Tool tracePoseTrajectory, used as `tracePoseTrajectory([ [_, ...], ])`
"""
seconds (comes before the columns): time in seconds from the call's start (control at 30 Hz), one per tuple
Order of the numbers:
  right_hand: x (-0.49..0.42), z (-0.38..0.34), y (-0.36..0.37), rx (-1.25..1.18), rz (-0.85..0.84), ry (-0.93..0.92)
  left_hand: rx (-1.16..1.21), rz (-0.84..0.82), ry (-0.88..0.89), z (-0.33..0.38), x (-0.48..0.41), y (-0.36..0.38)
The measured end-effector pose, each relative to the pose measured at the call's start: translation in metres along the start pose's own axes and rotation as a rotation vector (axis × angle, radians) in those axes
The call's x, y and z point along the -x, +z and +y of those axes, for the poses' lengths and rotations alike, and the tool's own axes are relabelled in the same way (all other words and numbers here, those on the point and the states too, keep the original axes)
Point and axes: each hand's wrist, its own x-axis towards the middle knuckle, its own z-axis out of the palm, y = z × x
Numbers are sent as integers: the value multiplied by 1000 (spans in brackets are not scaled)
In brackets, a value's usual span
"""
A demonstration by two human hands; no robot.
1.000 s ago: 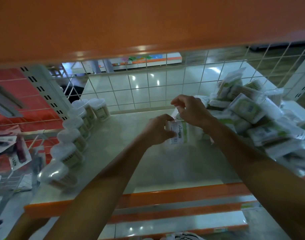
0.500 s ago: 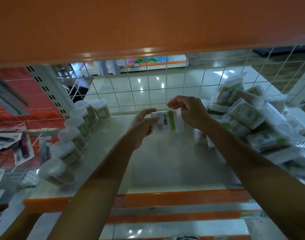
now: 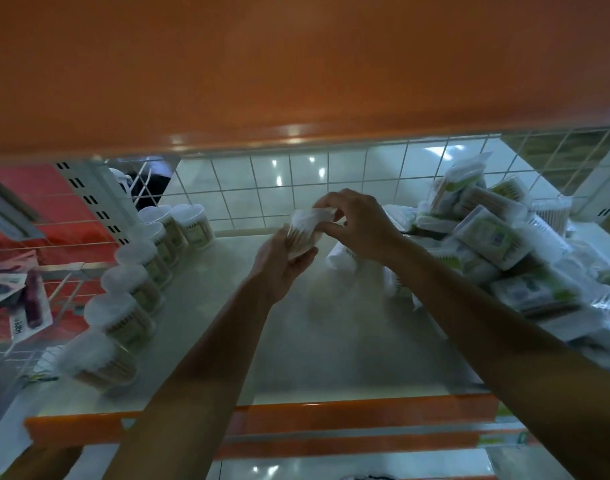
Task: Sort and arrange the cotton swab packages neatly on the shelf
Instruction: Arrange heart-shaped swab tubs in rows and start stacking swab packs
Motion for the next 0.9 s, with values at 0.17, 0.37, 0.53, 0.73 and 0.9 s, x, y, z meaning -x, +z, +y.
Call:
tracePoseTrajectory([
  [0.17, -18, 17, 6, 91, 72, 159, -486, 53, 212, -3, -8, 5],
  [0.37, -31, 25, 14, 134, 70, 277, -985, 179, 450, -2, -29, 10],
  [0.53, -35, 27, 20, 196, 41, 309, -1005, 258, 433, -1, -42, 13],
  [0.73, -35, 29, 21, 226, -18, 347, -1126, 239, 391, 1, -49, 14],
  [0.9, -36, 29, 21, 223, -52, 346, -1144, 244, 342, 2, -53, 12],
])
